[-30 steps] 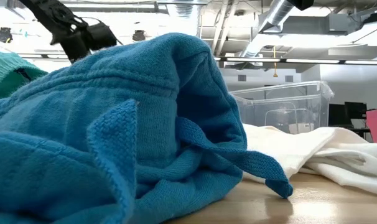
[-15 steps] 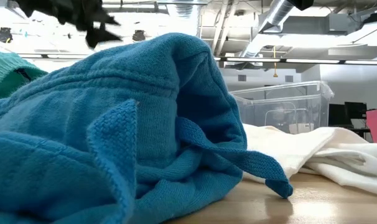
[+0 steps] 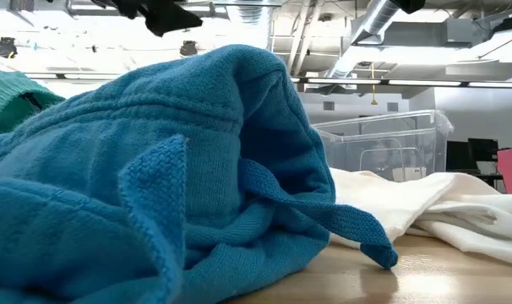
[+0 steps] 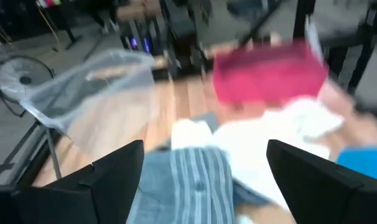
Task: Pick & Place Cloths
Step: Put the blue polo shirt into the wire basket
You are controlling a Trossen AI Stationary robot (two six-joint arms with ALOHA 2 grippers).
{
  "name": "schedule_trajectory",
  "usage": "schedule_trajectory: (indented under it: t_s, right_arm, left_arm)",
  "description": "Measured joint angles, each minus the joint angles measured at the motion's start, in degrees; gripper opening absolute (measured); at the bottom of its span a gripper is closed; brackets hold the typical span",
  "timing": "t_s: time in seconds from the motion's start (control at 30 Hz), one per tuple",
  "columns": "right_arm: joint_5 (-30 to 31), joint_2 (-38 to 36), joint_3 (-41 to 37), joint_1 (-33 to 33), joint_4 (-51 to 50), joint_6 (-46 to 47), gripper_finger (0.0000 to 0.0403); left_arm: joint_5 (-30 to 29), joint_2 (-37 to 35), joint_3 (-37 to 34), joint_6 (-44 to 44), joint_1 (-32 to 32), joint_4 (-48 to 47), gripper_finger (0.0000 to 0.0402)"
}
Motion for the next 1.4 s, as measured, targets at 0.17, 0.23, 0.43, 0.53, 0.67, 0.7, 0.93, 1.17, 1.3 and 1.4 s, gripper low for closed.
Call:
schedule_trajectory:
  t_s: [0.17, 0.23, 0.43, 0.53, 0.67, 0.7, 0.93, 1.17, 1.3, 1.4]
  right_arm:
    - [-0.02, 0.00, 0.00, -0.02, 0.02, 0.00, 0.0309]
    - [-0.02, 0.00, 0.00, -0.02, -0.02, 0.00, 0.0309]
    - [-0.04, 0.00, 0.00, 0.02, -0.06, -0.19, 0.0309]
    - [-0.07, 0.00, 0.00, 0.02, -0.07, -0.50, 0.0309]
    - [-0.07, 0.00, 0.00, 0.02, -0.29, -0.61, 0.0309]
    - [-0.07, 0.00, 0.00, 0.02, -0.42, -0.61, 0.0309]
    - [-0.15, 0.00, 0.00, 0.02, -1.36, -0.59, 0.0309]
    - [-0.13, 0.00, 0.00, 0.02, -1.38, -0.59, 0.0309]
    - [-0.15, 0.00, 0.00, 0.02, -1.38, -0.59, 0.0309]
    - [-0.15, 0.00, 0.00, 0.02, -1.38, -0.54, 0.0309]
  left_arm:
    - [-3.15, 10.98, 2.53, 4.76, -3.12, 0.10, 0.0342]
    - [-3.16, 14.84, 3.43, 6.67, -3.63, 0.10, 0.0345]
    - [-3.21, 23.12, 5.46, 8.84, -3.87, 1.94, 0.0347]
    - [-3.25, 27.13, 7.06, 8.84, -3.85, 2.99, 0.0347]
    - [-3.27, 32.16, 9.14, 8.90, -3.50, 3.86, 0.0347]
    - [-3.44, 33.29, 9.50, 8.90, -3.32, 4.17, 0.0347]
    - [-6.07, 37.51, 9.54, 8.86, -1.64, 4.30, 0.0347]
    - [-6.13, 40.79, 9.58, 8.77, -0.43, 4.19, 0.0347]
    - [-7.03, 43.07, 9.56, 8.90, 0.33, 4.36, 0.0347]
    - [-9.73, 44.39, 9.56, 8.33, 0.96, 4.23, 0.0347]
